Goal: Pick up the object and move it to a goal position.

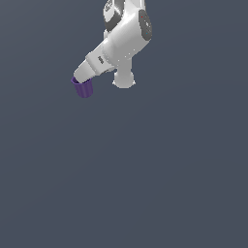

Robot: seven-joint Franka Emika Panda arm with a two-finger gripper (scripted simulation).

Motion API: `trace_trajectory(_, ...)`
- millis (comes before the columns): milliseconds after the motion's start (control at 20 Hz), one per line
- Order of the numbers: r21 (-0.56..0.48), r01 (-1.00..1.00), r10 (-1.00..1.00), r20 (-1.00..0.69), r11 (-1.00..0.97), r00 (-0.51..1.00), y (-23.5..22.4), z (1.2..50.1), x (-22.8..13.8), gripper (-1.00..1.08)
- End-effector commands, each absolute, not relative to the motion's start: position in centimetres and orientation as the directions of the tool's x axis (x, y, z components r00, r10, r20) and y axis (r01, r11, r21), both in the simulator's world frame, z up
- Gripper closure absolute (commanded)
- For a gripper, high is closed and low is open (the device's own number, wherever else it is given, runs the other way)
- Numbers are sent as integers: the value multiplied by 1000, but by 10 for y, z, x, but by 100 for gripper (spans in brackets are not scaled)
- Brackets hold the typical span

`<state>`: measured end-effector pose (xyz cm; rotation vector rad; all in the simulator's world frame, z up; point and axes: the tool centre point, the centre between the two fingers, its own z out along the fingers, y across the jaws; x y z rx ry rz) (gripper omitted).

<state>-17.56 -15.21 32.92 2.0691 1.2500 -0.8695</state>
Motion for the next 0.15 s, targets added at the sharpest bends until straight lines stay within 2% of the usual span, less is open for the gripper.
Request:
trace_trajectory(0,134,905,538,-765,-404,354,-152,330,-175,108)
trace_trajectory(100,134,905,537,-766,-404,354,-152,330,-175,108)
